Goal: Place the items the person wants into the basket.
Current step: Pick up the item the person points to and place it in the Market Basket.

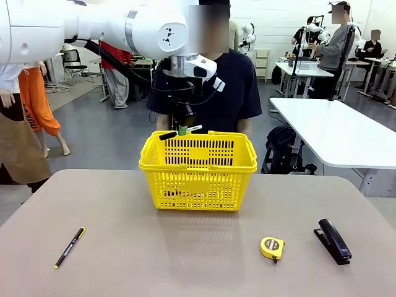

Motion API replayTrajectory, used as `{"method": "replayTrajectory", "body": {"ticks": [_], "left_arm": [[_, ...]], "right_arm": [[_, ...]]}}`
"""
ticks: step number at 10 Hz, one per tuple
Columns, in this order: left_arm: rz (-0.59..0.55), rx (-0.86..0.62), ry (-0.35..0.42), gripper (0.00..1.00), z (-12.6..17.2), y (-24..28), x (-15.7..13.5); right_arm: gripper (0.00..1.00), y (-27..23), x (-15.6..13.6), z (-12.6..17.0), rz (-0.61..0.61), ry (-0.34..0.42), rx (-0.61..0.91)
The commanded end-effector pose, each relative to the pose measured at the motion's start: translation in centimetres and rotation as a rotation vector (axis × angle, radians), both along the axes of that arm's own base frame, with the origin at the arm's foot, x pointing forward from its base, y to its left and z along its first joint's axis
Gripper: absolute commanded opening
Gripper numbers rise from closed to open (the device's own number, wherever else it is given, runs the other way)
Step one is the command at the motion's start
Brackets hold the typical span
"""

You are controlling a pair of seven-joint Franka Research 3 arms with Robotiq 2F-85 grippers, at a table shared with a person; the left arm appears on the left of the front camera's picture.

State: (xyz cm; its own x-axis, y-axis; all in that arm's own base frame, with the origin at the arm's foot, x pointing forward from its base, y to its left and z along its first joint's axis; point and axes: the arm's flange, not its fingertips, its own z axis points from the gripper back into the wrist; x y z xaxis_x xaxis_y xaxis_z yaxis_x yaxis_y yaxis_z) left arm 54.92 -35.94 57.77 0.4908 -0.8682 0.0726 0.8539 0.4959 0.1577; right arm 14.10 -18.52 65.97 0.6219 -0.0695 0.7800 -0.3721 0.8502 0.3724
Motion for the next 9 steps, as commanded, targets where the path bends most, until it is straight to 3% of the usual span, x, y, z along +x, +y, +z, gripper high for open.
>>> {"method": "replayTrajectory", "body": {"ticks": [1, 4, 6, 9], "left_arm": [[0.007, 0.008, 0.004, 0.12, 0.3, 0.0, -0.4], [0.000, 0.001, 0.000, 0.12, 0.0, 0.0, 0.0], [-0.070, -0.024, 0.015, 0.12, -2.2, -1.0, 3.6], [-0.185, -0.042, -0.009, 0.12, -5.4, -1.5, 5.4]], "right_arm": [[1.00, 0.0, -0.1, -0.1, 0.004, -0.005, 0.002], [1.00, 0.0, -0.1, -0.1, 0.004, -0.005, 0.002], [1.00, 0.0, -0.1, -0.1, 0.004, -0.005, 0.002], [1.00, 0.0, -0.1, -0.1, 0.004, -0.005, 0.002]]}}
